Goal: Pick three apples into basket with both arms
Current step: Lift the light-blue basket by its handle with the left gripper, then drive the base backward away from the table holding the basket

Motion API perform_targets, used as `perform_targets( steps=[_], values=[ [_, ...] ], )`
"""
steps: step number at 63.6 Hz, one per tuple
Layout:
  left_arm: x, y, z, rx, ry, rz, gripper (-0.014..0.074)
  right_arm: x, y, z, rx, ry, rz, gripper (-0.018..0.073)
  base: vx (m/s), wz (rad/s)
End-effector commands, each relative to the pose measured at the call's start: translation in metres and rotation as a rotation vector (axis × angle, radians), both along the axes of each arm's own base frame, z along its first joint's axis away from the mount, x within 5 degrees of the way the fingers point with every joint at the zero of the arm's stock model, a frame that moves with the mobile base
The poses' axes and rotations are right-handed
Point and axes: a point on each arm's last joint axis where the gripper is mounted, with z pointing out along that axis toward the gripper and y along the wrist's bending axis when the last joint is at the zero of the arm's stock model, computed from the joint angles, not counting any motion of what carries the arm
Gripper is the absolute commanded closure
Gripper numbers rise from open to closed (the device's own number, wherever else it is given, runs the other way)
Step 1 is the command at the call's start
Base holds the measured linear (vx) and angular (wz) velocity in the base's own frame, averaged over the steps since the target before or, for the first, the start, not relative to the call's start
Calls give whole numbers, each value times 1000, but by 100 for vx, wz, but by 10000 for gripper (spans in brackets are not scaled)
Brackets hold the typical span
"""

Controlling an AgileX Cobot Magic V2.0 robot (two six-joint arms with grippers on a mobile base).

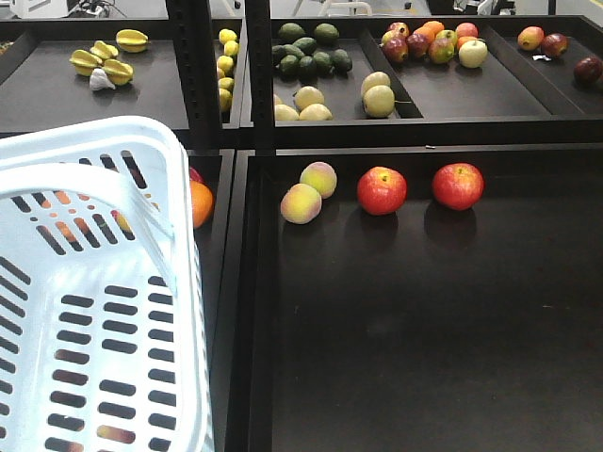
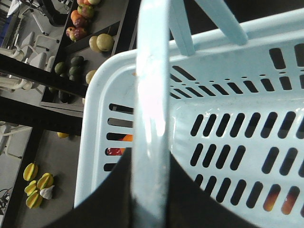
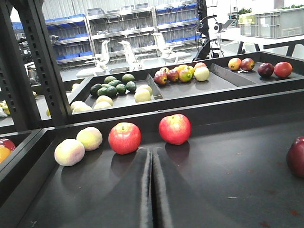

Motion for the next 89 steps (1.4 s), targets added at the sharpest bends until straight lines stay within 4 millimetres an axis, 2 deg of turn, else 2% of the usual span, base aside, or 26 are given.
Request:
perform_targets(
  steps=[1,89],
  values=[
    [-1,0,15,-80,-88,-11,604,0,0,3,-14,-70,2,568,0,0],
    [-1,0,15,-80,-88,-11,603,0,0,3,-14,-70,2,568,-1,3]
  ],
)
